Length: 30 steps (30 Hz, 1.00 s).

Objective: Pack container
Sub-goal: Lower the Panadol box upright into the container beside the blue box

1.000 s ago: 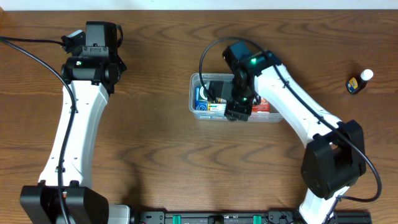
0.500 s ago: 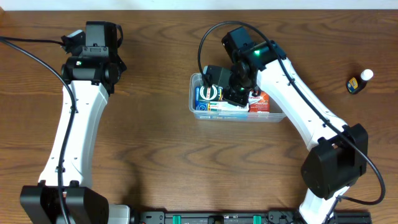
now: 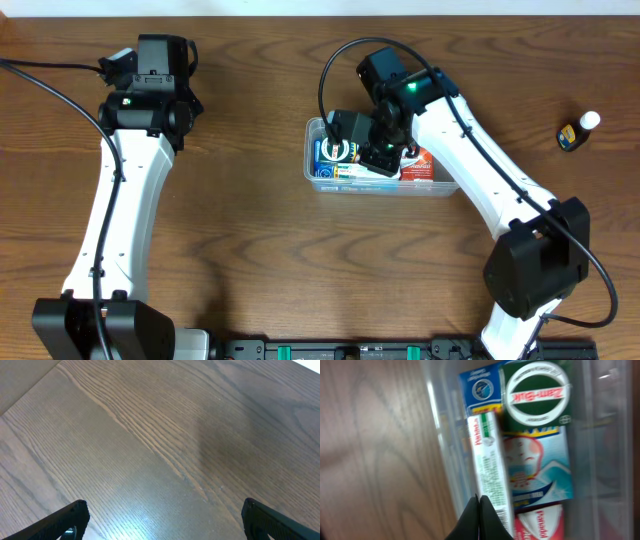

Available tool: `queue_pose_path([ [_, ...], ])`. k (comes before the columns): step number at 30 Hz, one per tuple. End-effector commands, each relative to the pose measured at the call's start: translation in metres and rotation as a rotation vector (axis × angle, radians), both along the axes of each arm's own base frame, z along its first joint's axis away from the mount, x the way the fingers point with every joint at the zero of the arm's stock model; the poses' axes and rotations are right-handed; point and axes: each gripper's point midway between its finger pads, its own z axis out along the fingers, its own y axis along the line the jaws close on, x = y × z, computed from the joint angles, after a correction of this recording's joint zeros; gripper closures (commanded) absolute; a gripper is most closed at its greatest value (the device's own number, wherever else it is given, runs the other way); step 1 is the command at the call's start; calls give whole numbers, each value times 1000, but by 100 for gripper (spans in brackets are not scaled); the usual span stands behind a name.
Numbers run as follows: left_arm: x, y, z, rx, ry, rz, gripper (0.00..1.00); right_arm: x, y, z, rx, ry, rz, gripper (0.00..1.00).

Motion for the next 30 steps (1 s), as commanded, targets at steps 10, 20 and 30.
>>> queue_pose_path([
  [10, -1, 4, 5, 18, -5, 4, 2, -18, 4, -36, -5, 139, 97, 99],
  [20, -1, 4, 5, 17, -5, 4, 2, -15, 0, -49, -15, 161, 96, 99],
  [30, -1, 4, 5, 17, -5, 4, 2, -14, 0, -50, -15, 159, 101, 99],
])
